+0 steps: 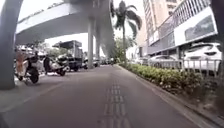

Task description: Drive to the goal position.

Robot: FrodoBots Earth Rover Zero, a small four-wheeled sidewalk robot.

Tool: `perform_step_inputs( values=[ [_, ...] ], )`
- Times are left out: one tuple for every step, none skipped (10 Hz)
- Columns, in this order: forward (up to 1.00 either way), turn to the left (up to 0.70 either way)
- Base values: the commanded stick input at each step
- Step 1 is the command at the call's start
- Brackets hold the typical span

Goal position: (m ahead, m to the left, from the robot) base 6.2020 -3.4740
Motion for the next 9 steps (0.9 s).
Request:
perform_step_inputs(
  values=[
    [0.45,0.0],
    [0.45,0.0],
    [0.45,0.0],
    [0.45,0.0],
    [0.45,0.0],
    [0.45,0.0],
    [0.45,0.0],
    [0.45,0.0],
    [0.45,0.0]
  ],
)
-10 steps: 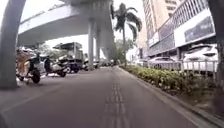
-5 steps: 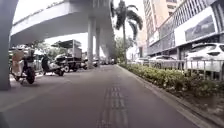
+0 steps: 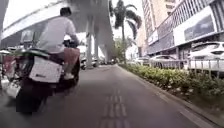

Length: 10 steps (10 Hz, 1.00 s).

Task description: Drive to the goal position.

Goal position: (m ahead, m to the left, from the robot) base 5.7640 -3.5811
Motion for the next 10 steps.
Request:
perform_step_inputs(
  values=[
    [0.45,0.0],
    [0.45,0.0],
    [0.45,0.0],
    [0.45,0.0],
    [0.45,0.0],
    [0.45,0.0],
    [0.45,0.0],
    [0.45,0.0],
    [0.45,0.0],
    [0.45,0.0]
  ],
)
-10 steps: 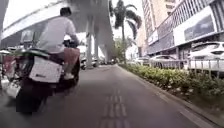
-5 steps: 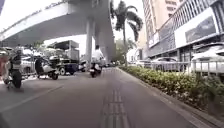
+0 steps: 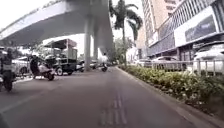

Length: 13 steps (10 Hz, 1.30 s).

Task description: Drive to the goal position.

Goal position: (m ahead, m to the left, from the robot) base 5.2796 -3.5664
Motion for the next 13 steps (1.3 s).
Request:
perform_step_inputs(
  values=[
    [0.45,0.0],
    [0.45,0.0],
    [0.45,0.0],
    [0.45,0.0],
    [0.45,0.0],
    [0.45,0.0],
    [0.45,0.0],
    [0.45,0.0],
    [0.45,0.0],
    [0.45,0.0],
    [0.45,0.0],
    [0.45,0.0],
    [0.45,0.0]
  ],
)
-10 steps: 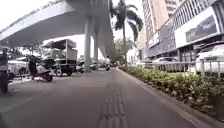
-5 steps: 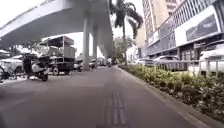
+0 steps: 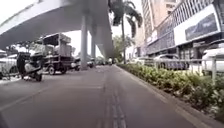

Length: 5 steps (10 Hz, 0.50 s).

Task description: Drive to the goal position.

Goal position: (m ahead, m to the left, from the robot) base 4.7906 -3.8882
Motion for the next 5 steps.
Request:
perform_step_inputs(
  values=[
    [0.45,0.0],
    [0.45,0.0],
    [0.45,0.0],
    [0.45,0.0],
    [0.45,0.0]
  ],
)
